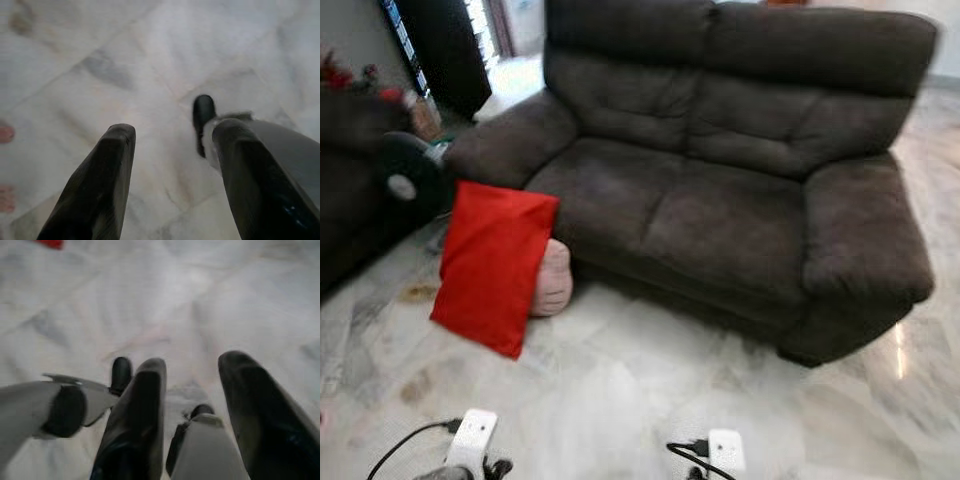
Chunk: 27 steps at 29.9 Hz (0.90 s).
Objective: Move the pillow to the sofa from floor
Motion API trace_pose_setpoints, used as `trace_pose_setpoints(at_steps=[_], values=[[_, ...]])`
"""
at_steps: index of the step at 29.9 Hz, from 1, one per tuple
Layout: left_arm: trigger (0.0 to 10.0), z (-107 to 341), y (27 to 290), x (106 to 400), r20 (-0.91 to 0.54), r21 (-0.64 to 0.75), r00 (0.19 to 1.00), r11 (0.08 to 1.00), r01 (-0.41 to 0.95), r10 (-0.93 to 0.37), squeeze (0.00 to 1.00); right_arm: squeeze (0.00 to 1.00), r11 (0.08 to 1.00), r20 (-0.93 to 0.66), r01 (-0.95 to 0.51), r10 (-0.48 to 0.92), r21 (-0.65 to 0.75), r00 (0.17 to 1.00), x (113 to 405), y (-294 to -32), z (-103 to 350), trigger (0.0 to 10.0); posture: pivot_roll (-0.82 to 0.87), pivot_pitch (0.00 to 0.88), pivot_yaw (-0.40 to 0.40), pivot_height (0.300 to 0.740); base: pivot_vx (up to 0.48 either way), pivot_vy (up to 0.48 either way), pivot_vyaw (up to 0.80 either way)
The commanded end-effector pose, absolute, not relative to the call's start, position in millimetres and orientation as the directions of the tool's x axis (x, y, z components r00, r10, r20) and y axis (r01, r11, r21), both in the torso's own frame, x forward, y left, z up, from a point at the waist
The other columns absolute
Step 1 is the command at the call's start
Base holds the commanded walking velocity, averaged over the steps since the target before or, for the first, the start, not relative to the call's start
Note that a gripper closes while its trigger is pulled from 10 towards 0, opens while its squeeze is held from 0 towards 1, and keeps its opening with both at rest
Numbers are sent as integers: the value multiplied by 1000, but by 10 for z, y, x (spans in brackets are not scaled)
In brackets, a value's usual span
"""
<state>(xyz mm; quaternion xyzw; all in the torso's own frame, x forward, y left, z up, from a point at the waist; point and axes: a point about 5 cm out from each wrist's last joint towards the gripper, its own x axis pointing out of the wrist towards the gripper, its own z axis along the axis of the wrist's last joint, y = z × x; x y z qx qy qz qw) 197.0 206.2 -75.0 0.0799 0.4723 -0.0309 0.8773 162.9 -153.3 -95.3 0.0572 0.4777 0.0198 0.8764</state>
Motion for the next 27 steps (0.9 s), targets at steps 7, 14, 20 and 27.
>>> trace_pose_setpoints(at_steps=[7, 14, 20, 27], values=[[10000, -773, 2035, 1935, -837, 118, 546, 983, 139, 23, 0, 0, 995, -845, 19, 73, 98, 529, 1573, -1606, -972, 10000, 48, 0, -8, 740, 0, 0, 800], [10000, -780, 2038, 1920, -839, 121, 543, 983, 136, 28, 0, 0, 995, -847, 12, 76, 97, 525, 1558, -1606, -978, 10000, 49, 0, -8, 740, 0, 0, 800], [10000, -784, 2036, 1912, -837, 109, 546, 987, 118, 27, 0, 0, 990, -849, 74, 61, 117, 525, 1537, -1607, -987, 10000, 48, 0, -8, 740, 0, 0, 267], [10000, -784, 2037, 1910, -835, 109, 549, 988, 108, 32, 0, 0, 990, -848, 73, 64, 121, 527, 1534, -1610, -987, 10000, 46, 0, -14, 740, 300, 0, 0]])
